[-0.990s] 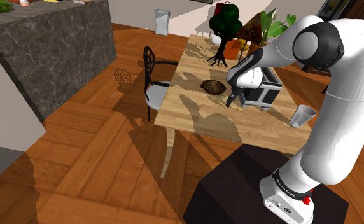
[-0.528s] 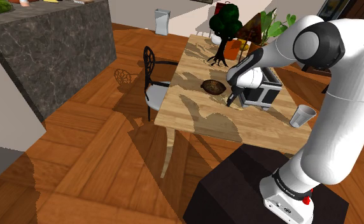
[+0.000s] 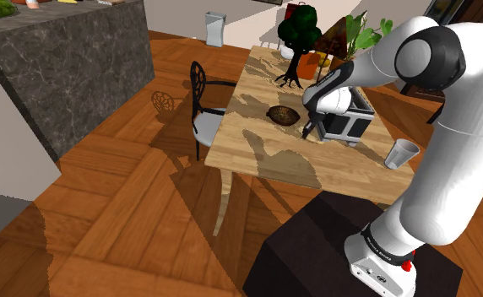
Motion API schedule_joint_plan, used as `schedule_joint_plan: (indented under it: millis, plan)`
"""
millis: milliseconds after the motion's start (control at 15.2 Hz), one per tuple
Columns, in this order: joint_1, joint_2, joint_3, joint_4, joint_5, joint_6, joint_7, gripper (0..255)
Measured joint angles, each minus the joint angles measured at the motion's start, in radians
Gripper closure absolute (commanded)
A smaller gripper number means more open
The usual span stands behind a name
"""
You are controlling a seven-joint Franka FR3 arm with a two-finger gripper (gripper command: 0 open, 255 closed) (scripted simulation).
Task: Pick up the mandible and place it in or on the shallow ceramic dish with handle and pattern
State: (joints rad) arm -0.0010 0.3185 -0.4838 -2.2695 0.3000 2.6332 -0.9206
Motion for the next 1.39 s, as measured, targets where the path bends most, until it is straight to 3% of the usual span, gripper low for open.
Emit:
schedule_joint_plan:
  millis: [1188,1386]
  plan:
    - [0.065,-0.204,-0.088,0.031,-0.201,-0.202,0.140,255]
    - [0.065,-0.144,-0.073,0.118,-0.166,-0.241,0.139,255]
